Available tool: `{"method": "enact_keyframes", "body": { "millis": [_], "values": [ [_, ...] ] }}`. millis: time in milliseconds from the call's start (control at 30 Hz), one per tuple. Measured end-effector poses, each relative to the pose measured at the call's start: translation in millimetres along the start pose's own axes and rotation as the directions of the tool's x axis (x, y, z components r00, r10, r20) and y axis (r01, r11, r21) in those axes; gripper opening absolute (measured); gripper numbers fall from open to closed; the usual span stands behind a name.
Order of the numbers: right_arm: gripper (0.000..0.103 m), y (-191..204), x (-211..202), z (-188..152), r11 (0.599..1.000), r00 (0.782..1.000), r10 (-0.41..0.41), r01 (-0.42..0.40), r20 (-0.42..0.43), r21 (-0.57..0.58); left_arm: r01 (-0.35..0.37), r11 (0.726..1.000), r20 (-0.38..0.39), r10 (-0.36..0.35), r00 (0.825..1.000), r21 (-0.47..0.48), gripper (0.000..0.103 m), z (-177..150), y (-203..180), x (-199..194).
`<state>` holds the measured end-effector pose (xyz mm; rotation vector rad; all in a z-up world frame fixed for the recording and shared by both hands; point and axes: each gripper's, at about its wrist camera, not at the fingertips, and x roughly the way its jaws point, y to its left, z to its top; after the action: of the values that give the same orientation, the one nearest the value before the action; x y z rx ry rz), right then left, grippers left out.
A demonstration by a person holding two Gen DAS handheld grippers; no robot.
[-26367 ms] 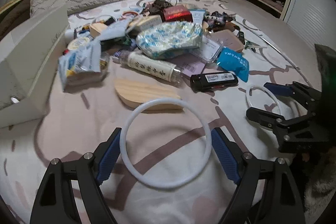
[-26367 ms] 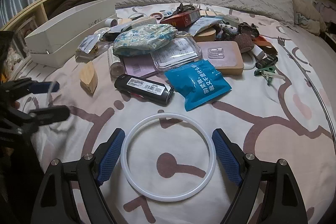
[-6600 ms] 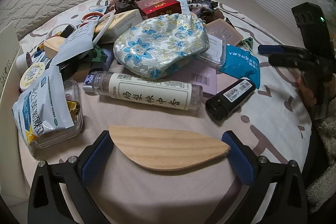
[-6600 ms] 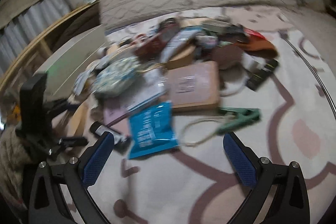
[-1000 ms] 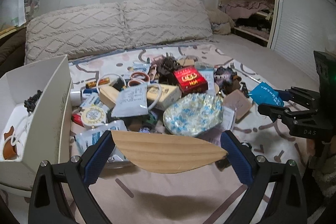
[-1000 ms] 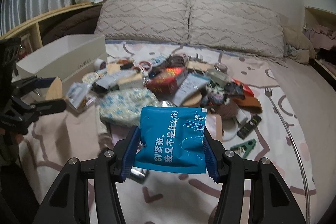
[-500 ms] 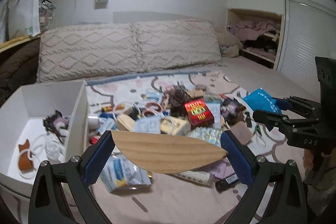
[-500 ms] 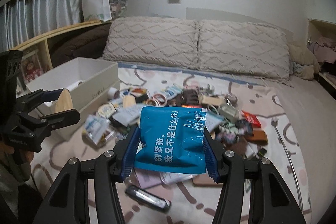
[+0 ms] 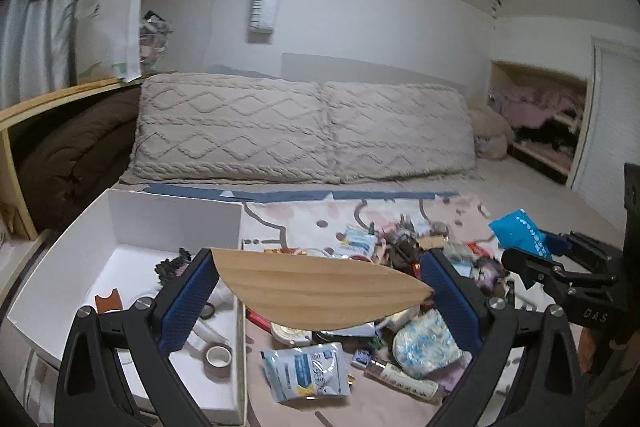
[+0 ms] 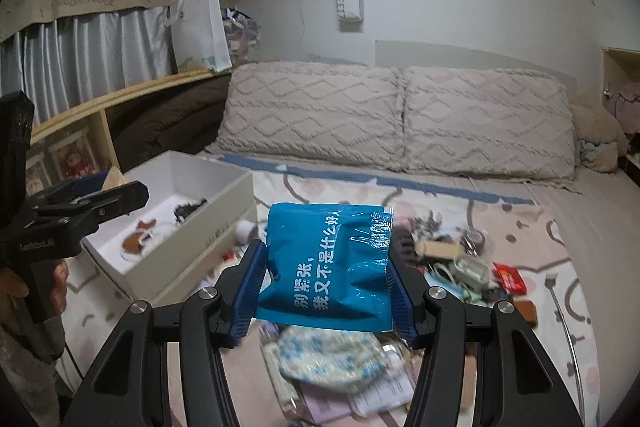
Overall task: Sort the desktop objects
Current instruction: 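Carry the spatula and blue packet over the white shoebox with both grippers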
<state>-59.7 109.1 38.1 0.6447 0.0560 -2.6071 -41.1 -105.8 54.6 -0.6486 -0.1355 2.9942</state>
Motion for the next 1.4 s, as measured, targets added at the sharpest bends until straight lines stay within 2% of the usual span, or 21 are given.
{"method": "enact_keyframes", "body": {
  "millis": [133, 267, 400, 600, 767, 867, 1000, 1100, 1233, 1400],
  "values": [
    [0.057, 12.0, 3.0, 17.8, 1.0, 0.999, 0.025, -0.024, 0.029, -0.01, -0.047, 0.997, 0.018, 0.048, 0.999, -0.053, 0.101, 10.9, 21.2, -7.3],
    [0.057, 26.6, 10.1, 31.2, 0.999, 0.998, 0.044, -0.043, 0.048, -0.03, -0.036, 0.99, 0.03, 0.041, 0.999, -0.139, 0.101, 21.1, 43.2, -17.3],
    [0.057, 38.7, 21.1, 39.0, 0.996, 0.995, 0.085, -0.085, 0.05, -0.018, -0.075, 0.974, 0.068, 0.092, 0.993, -0.212, 0.101, 30.4, 61.4, -33.8],
    [0.057, 60.5, 40.7, 50.9, 0.991, 0.99, 0.133, -0.132, 0.043, -0.016, -0.152, 0.958, 0.117, 0.185, 0.976, -0.241, 0.101, 37.7, 73.6, -52.6],
    [0.057, 74.9, 52.5, 60.5, 0.987, 0.986, 0.163, -0.162, 0.039, -0.019, -0.227, 0.947, 0.121, 0.258, 0.958, -0.227, 0.101, 34.5, 81.4, -54.4],
    [0.057, 84.0, 59.1, 65.4, 0.983, 0.983, 0.183, -0.182, 0.034, -0.02, -0.253, 0.941, 0.099, 0.28, 0.955, -0.222, 0.101, 29.7, 89.5, -46.6],
    [0.057, 94.5, 69.6, 70.1, 0.977, 0.977, 0.214, -0.214, 0.015, -0.012, -0.341, 0.915, 0.064, 0.361, 0.93, -0.215, 0.101, 22.0, 104.2, -34.7],
    [0.057, 104.6, 80.0, 71.4, 0.972, 0.972, 0.233, -0.234, -0.012, -0.011, -0.369, 0.904, 0.024, 0.383, 0.924, -0.217, 0.101, 15.1, 116.9, -25.1],
    [0.057, 118.3, 92.9, 70.7, 0.971, 0.97, 0.238, -0.239, -0.05, -0.007, -0.43, 0.881, -0.047, 0.43, 0.902, -0.197, 0.101, 3.8, 133.2, -7.0],
    [0.057, 133.6, 106.2, 69.5, 0.966, 0.962, 0.256, -0.257, -0.093, 0.001, -0.425, 0.88, -0.132, 0.406, 0.905, -0.212, 0.101, -15.0, 152.2, 12.2]
  ]
}}
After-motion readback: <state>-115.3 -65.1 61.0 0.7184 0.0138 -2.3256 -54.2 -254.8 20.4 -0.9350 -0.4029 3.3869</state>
